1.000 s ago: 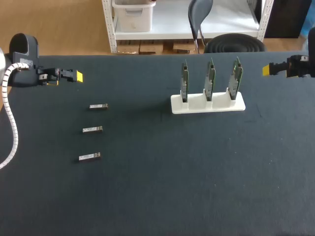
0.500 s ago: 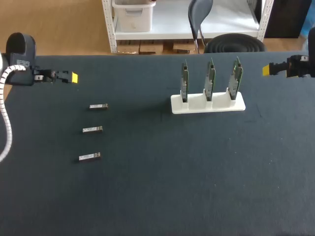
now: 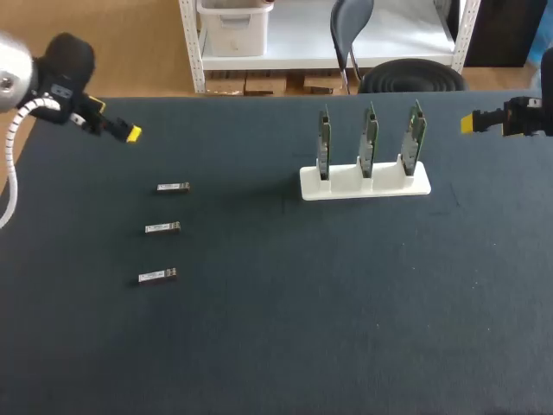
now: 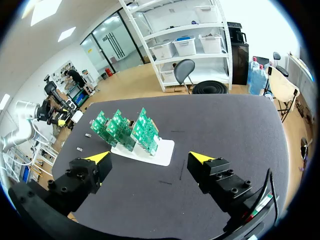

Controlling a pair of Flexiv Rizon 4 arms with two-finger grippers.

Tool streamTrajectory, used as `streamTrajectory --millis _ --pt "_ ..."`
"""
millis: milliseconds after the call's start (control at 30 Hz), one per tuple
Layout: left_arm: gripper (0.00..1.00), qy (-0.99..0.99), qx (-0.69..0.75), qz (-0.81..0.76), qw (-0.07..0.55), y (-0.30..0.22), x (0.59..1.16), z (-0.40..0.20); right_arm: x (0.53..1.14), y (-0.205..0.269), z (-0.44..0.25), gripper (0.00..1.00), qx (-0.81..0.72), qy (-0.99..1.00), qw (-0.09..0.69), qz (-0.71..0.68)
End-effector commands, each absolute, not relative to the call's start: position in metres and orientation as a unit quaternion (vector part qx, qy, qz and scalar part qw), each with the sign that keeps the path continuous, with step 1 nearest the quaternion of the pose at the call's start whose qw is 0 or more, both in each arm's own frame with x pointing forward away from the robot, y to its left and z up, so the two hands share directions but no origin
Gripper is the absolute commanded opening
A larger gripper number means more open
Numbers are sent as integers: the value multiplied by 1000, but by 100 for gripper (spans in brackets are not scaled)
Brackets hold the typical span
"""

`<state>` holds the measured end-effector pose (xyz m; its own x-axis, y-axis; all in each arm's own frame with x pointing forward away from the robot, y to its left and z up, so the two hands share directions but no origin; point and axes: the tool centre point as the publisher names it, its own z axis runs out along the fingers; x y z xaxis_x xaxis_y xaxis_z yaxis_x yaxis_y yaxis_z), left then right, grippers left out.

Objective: Pick up the optical module with the left hand, and insert it into the network port with the right hand.

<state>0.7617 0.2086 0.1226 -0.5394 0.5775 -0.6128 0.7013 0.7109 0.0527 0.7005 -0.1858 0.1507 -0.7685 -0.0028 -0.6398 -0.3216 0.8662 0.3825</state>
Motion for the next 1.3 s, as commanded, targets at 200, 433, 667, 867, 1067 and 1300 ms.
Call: streamTrajectory --millis 200,433,667,867,1067,1300 --pt "100 753 635 -2 174 191 760 90 700 -185 151 100 -88 909 329 242" --pt "100 698 703 -1 136 183 750 68 700 -185 151 100 -88 909 329 242" --pt "100 677 730 16 93 178 754 46 700 -185 151 100 -88 909 329 242" --pt "100 684 726 18 64 175 754 31 700 -185 151 100 -88 909 329 242" --pt "100 721 691 28 37 172 760 14 700 -185 151 100 -88 909 329 242" --pt "100 738 674 31 27 174 761 4 700 -185 151 100 -88 909 329 242"
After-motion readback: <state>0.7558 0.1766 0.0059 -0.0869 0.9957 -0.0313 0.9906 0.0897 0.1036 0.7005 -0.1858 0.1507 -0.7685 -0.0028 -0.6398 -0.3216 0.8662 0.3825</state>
